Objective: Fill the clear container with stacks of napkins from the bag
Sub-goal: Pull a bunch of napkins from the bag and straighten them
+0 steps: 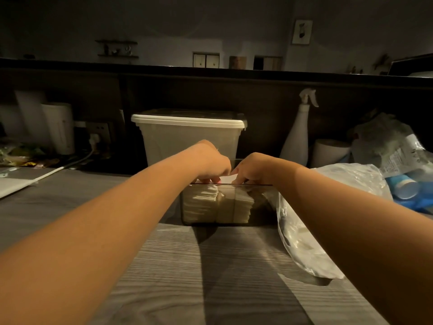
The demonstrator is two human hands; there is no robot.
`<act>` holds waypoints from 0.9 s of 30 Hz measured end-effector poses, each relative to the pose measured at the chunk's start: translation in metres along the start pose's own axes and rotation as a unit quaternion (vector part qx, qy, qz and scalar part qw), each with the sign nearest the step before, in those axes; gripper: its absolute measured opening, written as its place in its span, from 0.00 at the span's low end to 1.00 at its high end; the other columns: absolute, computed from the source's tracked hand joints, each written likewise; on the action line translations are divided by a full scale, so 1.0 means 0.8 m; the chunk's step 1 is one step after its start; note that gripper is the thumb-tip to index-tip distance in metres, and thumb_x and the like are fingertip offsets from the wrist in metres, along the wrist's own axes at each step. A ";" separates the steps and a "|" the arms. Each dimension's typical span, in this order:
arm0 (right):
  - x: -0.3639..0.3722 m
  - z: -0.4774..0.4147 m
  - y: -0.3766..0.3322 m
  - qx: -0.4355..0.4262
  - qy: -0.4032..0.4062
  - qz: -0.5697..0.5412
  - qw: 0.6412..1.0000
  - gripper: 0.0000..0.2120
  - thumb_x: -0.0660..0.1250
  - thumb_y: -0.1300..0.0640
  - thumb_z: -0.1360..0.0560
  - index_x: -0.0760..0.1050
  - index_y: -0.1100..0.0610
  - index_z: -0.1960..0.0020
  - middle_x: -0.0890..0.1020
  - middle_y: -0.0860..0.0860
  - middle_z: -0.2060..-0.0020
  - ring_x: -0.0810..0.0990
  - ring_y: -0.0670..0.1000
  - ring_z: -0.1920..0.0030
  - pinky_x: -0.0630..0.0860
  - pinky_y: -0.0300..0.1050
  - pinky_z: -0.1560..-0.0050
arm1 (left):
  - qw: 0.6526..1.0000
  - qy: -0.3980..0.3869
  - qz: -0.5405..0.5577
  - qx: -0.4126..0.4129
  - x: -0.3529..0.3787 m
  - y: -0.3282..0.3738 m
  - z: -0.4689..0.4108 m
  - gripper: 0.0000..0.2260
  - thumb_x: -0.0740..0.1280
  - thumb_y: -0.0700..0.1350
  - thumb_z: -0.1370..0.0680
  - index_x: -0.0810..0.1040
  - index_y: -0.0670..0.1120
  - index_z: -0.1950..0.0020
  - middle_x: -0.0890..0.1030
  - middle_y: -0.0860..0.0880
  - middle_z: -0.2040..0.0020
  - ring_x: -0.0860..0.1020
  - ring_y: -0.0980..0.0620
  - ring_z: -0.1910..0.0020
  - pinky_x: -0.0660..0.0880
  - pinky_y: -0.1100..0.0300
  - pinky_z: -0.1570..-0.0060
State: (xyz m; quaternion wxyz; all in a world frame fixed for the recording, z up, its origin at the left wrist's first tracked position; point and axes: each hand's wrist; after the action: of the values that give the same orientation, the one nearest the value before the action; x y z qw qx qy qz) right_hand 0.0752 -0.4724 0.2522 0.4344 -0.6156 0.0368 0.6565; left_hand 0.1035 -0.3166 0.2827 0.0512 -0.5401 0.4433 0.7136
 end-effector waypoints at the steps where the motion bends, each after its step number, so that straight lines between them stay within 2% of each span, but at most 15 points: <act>1: 0.001 0.000 0.000 0.000 0.000 -0.006 1.000 0.16 0.72 0.56 0.24 0.80 0.59 0.38 0.84 0.55 0.48 0.82 0.50 0.59 0.76 0.40 0.65 | 1.000 0.000 0.002 0.003 0.000 0.000 0.001 0.10 0.67 0.46 0.21 0.81 0.42 0.45 0.84 0.47 0.54 0.81 0.49 0.54 0.77 0.56 0.55; 4: 0.002 0.006 -0.001 0.003 -0.005 -0.020 1.000 0.16 0.72 0.54 0.24 0.80 0.60 0.39 0.85 0.56 0.48 0.83 0.52 0.58 0.79 0.42 0.60 | 1.000 0.002 0.009 0.006 0.005 -0.001 0.000 0.10 0.68 0.45 0.21 0.81 0.41 0.45 0.84 0.46 0.51 0.81 0.46 0.50 0.79 0.53 0.45; 6: -0.001 0.014 -0.002 0.010 -0.003 -0.019 1.000 0.16 0.72 0.52 0.24 0.79 0.62 0.41 0.84 0.57 0.50 0.83 0.53 0.58 0.81 0.44 0.55 | 1.000 0.006 0.005 0.004 0.007 -0.001 -0.002 0.10 0.68 0.45 0.22 0.81 0.42 0.44 0.83 0.44 0.49 0.82 0.46 0.49 0.79 0.50 0.42; 8: -0.006 0.024 -0.002 0.011 0.005 -0.013 1.000 0.15 0.72 0.52 0.24 0.78 0.62 0.44 0.83 0.55 0.55 0.82 0.52 0.60 0.80 0.43 0.59 | 1.000 0.011 0.010 0.009 0.009 -0.002 -0.003 0.11 0.68 0.44 0.22 0.81 0.41 0.42 0.83 0.42 0.47 0.81 0.47 0.48 0.80 0.51 0.44; 10: -0.010 0.030 -0.001 0.003 0.007 0.018 1.000 0.16 0.72 0.48 0.23 0.77 0.60 0.45 0.81 0.53 0.59 0.80 0.51 0.62 0.76 0.42 0.63 | 0.999 0.010 0.039 0.017 0.010 -0.001 -0.003 0.11 0.67 0.43 0.21 0.81 0.40 0.41 0.83 0.41 0.45 0.81 0.49 0.50 0.80 0.56 0.51; 12: -0.010 0.037 -0.004 0.014 -0.012 0.045 0.999 0.19 0.70 0.44 0.23 0.77 0.60 0.45 0.82 0.53 0.58 0.81 0.51 0.64 0.76 0.41 0.68 | 1.000 0.002 0.017 0.013 0.010 0.001 -0.002 0.11 0.66 0.43 0.20 0.81 0.40 0.41 0.82 0.42 0.44 0.80 0.47 0.47 0.79 0.53 0.46; 14: -0.006 0.042 -0.013 0.048 -0.057 0.022 0.997 0.22 0.70 0.45 0.23 0.77 0.63 0.41 0.84 0.58 0.54 0.84 0.53 0.66 0.79 0.40 0.73 | 1.000 0.007 0.000 0.006 0.009 -0.001 -0.001 0.12 0.66 0.44 0.21 0.81 0.42 0.41 0.81 0.43 0.43 0.79 0.45 0.44 0.77 0.49 0.39; 17: -0.002 0.047 -0.022 0.066 -0.089 -0.026 0.994 0.23 0.70 0.48 0.22 0.75 0.65 0.38 0.84 0.62 0.52 0.85 0.56 0.69 0.82 0.45 0.71 | 1.000 0.007 -0.006 0.003 0.007 -0.003 0.000 0.13 0.66 0.44 0.21 0.80 0.42 0.38 0.80 0.44 0.40 0.80 0.45 0.44 0.77 0.48 0.39; 19: -0.004 0.050 -0.025 0.048 -0.076 0.000 0.996 0.22 0.70 0.48 0.22 0.75 0.64 0.39 0.84 0.61 0.50 0.86 0.56 0.64 0.83 0.45 0.66 | 1.000 0.012 0.005 0.002 0.005 -0.003 0.001 0.12 0.65 0.43 0.20 0.81 0.40 0.40 0.82 0.41 0.42 0.81 0.43 0.45 0.78 0.48 0.40; 21: -0.008 0.052 -0.024 0.000 -0.024 0.039 0.999 0.18 0.72 0.49 0.23 0.75 0.63 0.45 0.83 0.59 0.49 0.86 0.57 0.56 0.84 0.48 0.54 | 0.999 0.020 0.034 -0.005 0.004 -0.002 0.004 0.12 0.64 0.42 0.20 0.81 0.39 0.41 0.83 0.40 0.44 0.82 0.43 0.47 0.79 0.49 0.42; 22: -0.011 0.054 -0.026 -0.023 0.014 0.044 0.999 0.15 0.72 0.51 0.24 0.74 0.61 0.48 0.82 0.58 0.51 0.84 0.56 0.55 0.83 0.48 0.50 | 0.999 0.019 0.035 -0.016 0.002 -0.001 0.004 0.12 0.63 0.41 0.20 0.80 0.40 0.40 0.83 0.40 0.44 0.82 0.43 0.46 0.79 0.48 0.42; 24: -0.012 0.053 -0.031 -0.061 0.059 0.022 0.996 0.11 0.72 0.54 0.23 0.75 0.61 0.54 0.81 0.56 0.58 0.82 0.54 0.60 0.83 0.47 0.51 | 0.998 0.027 0.040 -0.028 0.000 -0.002 0.004 0.13 0.62 0.40 0.20 0.79 0.40 0.37 0.83 0.40 0.46 0.82 0.42 0.47 0.80 0.49 0.44; 25: -0.010 0.052 -0.034 -0.071 0.060 0.006 0.996 0.09 0.71 0.55 0.23 0.76 0.61 0.54 0.81 0.56 0.61 0.81 0.52 0.64 0.83 0.45 0.55 | 0.998 0.033 0.047 -0.024 0.000 -0.004 0.000 0.13 0.62 0.39 0.20 0.79 0.40 0.38 0.83 0.42 0.48 0.83 0.43 0.51 0.81 0.52 0.50; 27: 0.000 0.060 -0.040 -0.078 0.033 0.008 0.996 0.08 0.68 0.55 0.21 0.78 0.60 0.50 0.80 0.53 0.63 0.79 0.49 0.66 0.80 0.41 0.61 | 0.997 0.044 0.058 -0.022 0.000 -0.006 -0.003 0.12 0.61 0.39 0.20 0.79 0.37 0.39 0.82 0.42 0.53 0.80 0.47 0.62 0.79 0.58 0.63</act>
State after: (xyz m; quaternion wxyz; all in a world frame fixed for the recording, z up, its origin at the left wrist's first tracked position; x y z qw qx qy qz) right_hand 0.0576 -0.4247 0.2795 0.3783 -0.6688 0.0053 0.6400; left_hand 0.1080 -0.3150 0.2799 -0.0223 -0.5453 0.4598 0.7006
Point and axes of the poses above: each hand's wrist, its own z-axis away from the middle knuckle, its own x-axis out of the palm, y = z × x
